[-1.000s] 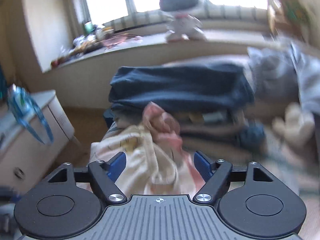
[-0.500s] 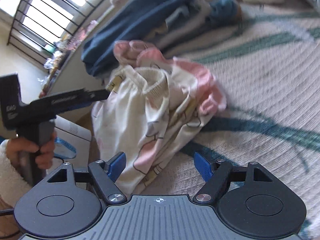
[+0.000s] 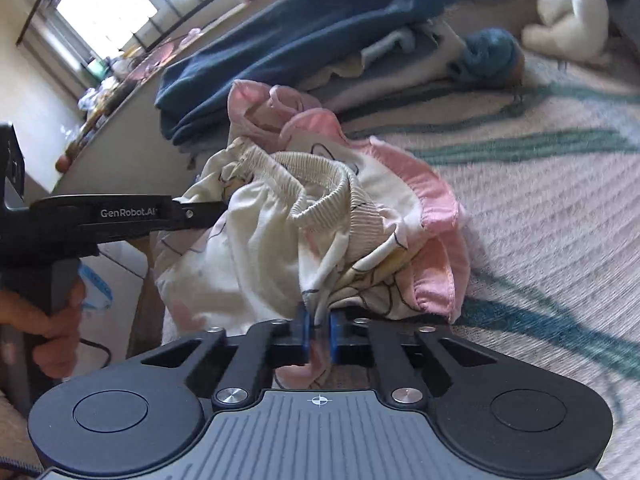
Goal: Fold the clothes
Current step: 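Grasp the waistband with both grippers and lift the folded pants, then carry the pants with both grippers onto the clothes stack and open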
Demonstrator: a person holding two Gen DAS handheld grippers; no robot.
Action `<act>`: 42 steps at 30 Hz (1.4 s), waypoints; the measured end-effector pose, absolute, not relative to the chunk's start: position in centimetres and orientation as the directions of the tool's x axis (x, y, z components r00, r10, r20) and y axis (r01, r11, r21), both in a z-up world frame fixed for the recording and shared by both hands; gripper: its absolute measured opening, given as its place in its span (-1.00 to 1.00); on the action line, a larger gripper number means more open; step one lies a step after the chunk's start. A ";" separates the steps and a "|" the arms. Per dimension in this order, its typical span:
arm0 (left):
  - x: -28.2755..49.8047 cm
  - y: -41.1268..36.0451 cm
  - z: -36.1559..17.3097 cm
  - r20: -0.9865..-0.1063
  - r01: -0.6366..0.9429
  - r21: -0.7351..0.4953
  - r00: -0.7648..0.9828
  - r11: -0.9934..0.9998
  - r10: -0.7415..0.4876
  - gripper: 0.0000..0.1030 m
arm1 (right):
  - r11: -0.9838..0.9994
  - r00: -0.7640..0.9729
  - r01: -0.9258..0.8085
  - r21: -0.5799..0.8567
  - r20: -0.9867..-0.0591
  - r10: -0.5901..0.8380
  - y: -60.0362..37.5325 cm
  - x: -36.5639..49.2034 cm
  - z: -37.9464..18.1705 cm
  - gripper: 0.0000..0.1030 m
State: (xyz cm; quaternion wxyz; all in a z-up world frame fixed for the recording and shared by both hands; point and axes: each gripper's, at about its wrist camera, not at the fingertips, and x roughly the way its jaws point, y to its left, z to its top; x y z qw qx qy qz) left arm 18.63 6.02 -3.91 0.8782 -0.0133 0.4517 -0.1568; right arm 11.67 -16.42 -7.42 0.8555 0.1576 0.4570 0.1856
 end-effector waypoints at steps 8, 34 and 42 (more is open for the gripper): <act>13.8 6.8 3.1 -0.690 0.275 -0.201 0.641 0.940 -0.335 -0.79 | 0.887 0.641 -0.304 0.347 -0.615 0.460 -18.8 11.3 -0.8 -0.86; 31.9 12.7 0.4 -0.700 0.103 -0.222 0.676 0.970 -0.231 -0.47 | 0.983 0.791 -0.183 0.003 -0.593 0.149 -15.4 33.6 0.7 -0.53; 30.7 9.7 6.0 -0.554 0.193 -0.229 0.780 0.954 -0.291 -0.66 | 0.927 0.778 -0.338 0.162 -0.507 0.372 -13.0 31.4 3.1 -0.51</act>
